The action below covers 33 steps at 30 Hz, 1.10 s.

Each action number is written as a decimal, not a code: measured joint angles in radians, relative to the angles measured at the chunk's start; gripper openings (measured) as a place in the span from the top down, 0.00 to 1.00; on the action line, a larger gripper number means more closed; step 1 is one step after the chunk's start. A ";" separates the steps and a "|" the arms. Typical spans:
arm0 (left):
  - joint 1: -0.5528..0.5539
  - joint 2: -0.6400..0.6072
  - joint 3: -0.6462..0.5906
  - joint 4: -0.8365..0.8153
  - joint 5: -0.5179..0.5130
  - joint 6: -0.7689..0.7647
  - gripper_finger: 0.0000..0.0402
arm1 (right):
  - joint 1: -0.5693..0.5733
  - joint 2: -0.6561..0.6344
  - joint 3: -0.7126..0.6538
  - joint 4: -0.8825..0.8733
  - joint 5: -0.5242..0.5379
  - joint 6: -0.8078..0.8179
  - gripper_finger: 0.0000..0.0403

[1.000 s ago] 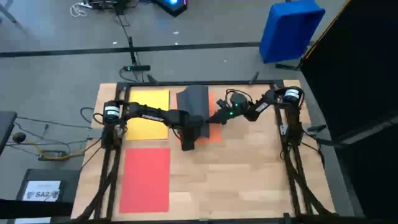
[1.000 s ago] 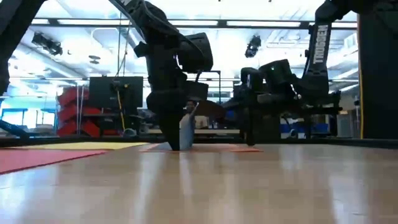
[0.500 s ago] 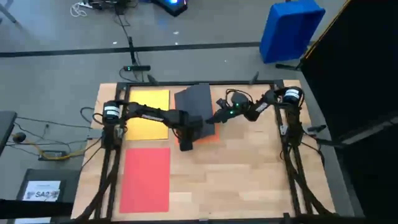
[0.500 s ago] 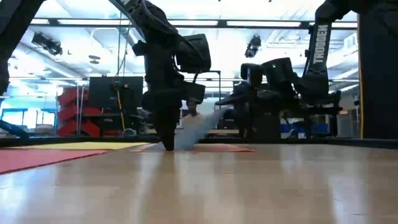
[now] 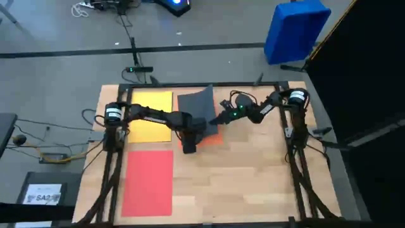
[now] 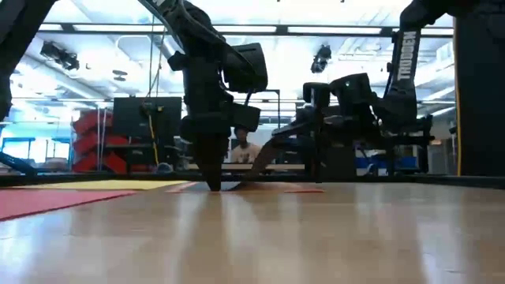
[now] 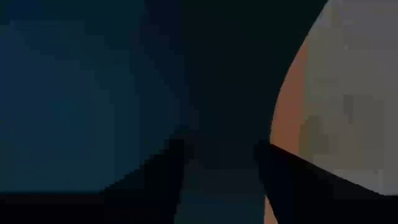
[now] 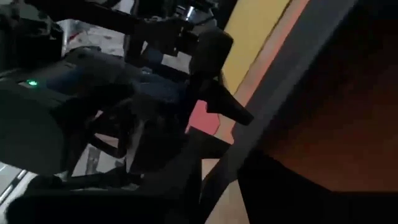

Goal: Organize paper
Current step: Put the black paper to the top right of the table

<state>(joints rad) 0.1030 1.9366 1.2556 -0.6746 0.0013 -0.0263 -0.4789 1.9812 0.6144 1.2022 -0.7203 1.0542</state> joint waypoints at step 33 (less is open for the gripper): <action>-0.220 -0.236 -0.003 0.054 -0.546 -0.107 0.54 | 0.000 0.000 0.000 0.046 0.073 0.035 1.00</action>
<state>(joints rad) -0.1169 1.7004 1.2530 -0.6209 -0.5445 -0.1333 -0.4786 1.9808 0.6147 1.2480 -0.6472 1.0895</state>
